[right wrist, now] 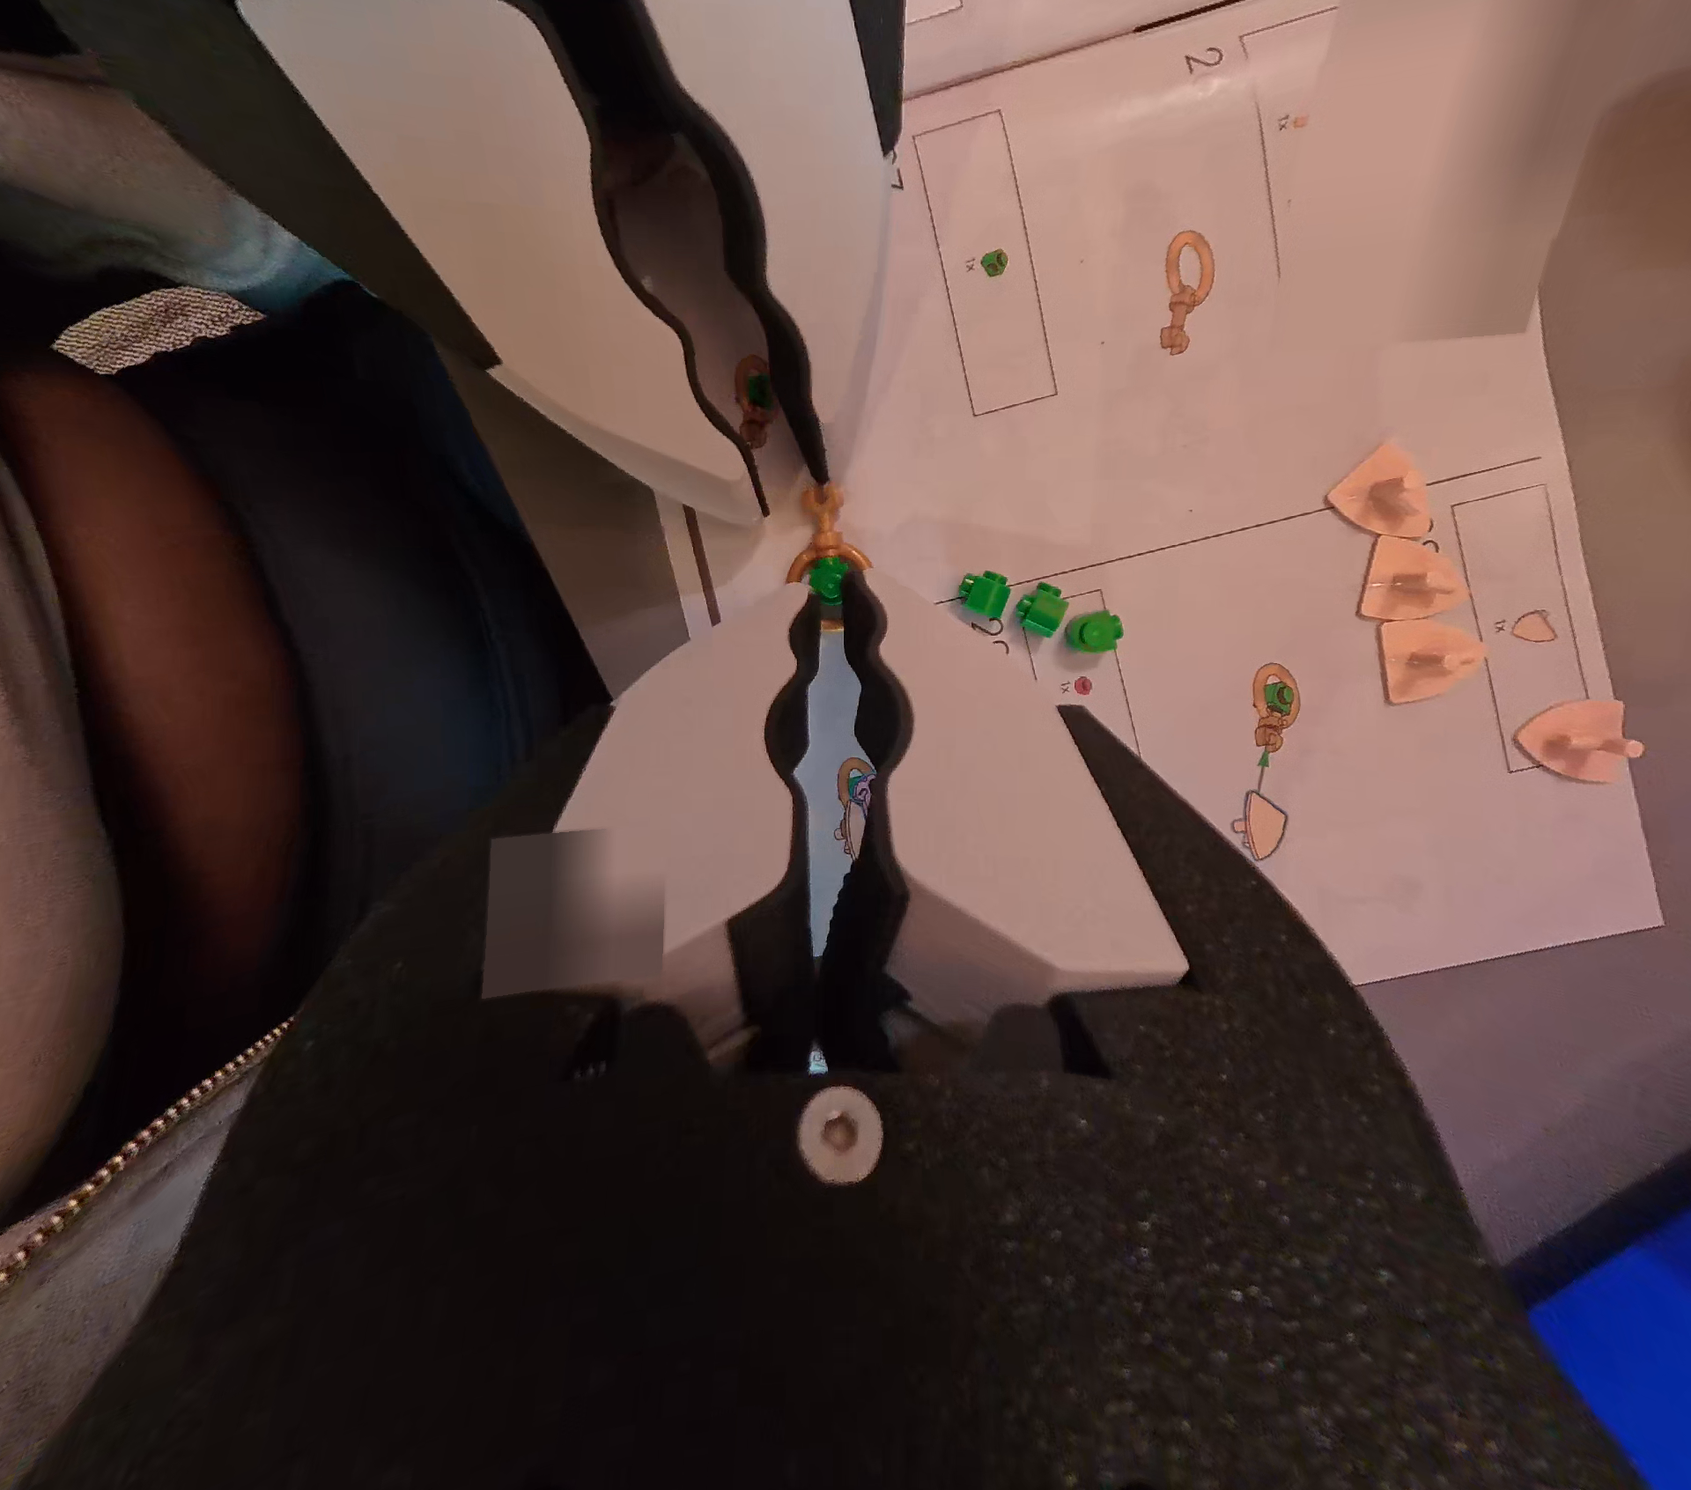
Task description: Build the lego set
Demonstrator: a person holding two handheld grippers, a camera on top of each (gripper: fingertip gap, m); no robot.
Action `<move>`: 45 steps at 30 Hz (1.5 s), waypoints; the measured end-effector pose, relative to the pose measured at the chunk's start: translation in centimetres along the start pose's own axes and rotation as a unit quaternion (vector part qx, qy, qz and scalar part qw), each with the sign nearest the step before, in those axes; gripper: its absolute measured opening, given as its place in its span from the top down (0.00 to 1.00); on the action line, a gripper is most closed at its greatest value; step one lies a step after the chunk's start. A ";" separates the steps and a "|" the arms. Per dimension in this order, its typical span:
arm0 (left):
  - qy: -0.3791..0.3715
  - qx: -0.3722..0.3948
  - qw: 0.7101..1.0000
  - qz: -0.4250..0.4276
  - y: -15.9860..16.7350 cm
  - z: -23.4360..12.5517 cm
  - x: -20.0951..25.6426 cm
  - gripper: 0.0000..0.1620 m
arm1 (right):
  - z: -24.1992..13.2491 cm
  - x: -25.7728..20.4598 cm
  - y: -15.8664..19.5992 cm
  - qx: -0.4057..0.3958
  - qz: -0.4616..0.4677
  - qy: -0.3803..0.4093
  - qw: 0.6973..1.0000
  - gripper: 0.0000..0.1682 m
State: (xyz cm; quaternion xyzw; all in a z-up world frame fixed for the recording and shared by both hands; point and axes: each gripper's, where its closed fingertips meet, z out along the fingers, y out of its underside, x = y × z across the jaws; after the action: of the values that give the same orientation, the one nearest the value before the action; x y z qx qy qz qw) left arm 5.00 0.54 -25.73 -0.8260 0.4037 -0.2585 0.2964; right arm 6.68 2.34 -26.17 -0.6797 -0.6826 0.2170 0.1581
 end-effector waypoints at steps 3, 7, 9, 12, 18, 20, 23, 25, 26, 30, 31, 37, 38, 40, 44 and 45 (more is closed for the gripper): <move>-0.001 0.001 1.000 -0.003 0.0 0.0 0.0 0.93 | 0.0 0.0 0.0 0.003 0.000 0.002 1.000 0.97; -0.012 0.000 1.000 -0.005 0.0 0.1 -0.1 0.94 | 0.0 0.0 0.0 0.013 0.004 0.005 1.000 0.97; -0.017 0.001 1.000 -0.009 0.0 0.1 -0.1 0.94 | 0.0 0.0 0.0 0.016 0.005 0.008 1.000 0.97; -0.027 0.005 0.999 -0.022 0.0 0.2 -0.1 0.94 | 0.0 0.0 0.0 0.018 0.012 0.014 1.000 0.97; -0.057 0.017 0.997 -0.045 -0.1 0.2 -0.4 0.97 | 0.1 -0.1 -0.1 0.021 0.022 0.034 0.999 0.97; -0.063 0.019 0.997 -0.048 -0.1 0.3 -0.4 0.97 | 0.1 0.0 -0.1 0.020 0.029 0.036 0.999 0.97; -0.072 0.022 0.996 -0.048 -0.1 0.2 -0.5 0.97 | 0.1 -0.1 -0.2 0.021 0.023 0.042 0.999 0.97; -0.068 0.026 0.996 -0.053 -0.1 0.2 -0.5 0.97 | 0.1 -0.1 -0.2 0.022 0.021 0.041 0.999 0.97; -0.065 0.028 0.996 -0.056 -0.2 0.2 -0.5 0.97 | 0.1 -0.1 -0.2 0.023 0.021 0.040 0.999 0.97; -0.066 0.029 0.996 -0.057 -0.2 0.2 -0.5 0.98 | 0.0 -0.1 -0.2 0.027 0.020 0.037 0.999 0.97; -0.066 0.030 0.996 -0.058 -0.2 0.2 -0.5 0.98 | 0.1 -0.1 -0.2 0.027 0.019 0.037 0.999 0.97; -0.061 0.030 0.995 -0.067 -0.2 0.2 -0.5 0.98 | 0.1 -0.1 -0.2 0.036 0.024 0.033 0.999 0.97; -0.061 0.030 0.995 -0.069 -0.3 0.2 -0.5 0.98 | 0.1 -0.1 -0.2 0.037 0.025 0.033 0.998 0.97; -0.062 0.027 0.995 -0.070 -0.2 0.2 -0.5 0.98 | 0.1 -0.1 -0.2 0.038 0.024 0.031 0.999 0.97; -0.060 0.015 0.996 -0.065 -0.2 0.2 -0.5 0.98 | 0.1 -0.2 -0.2 0.037 0.019 0.027 0.999 0.97; -0.058 0.013 0.996 -0.067 -0.2 0.2 -0.5 0.98 | 0.2 -0.2 -0.3 0.038 0.018 0.027 0.999 0.97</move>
State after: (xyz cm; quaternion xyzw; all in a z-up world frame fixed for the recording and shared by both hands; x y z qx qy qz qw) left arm 4.96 1.12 -25.82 -0.8605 0.3266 -0.2351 0.3123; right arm 6.39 2.17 -26.16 -0.6910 -0.6572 0.2269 0.1979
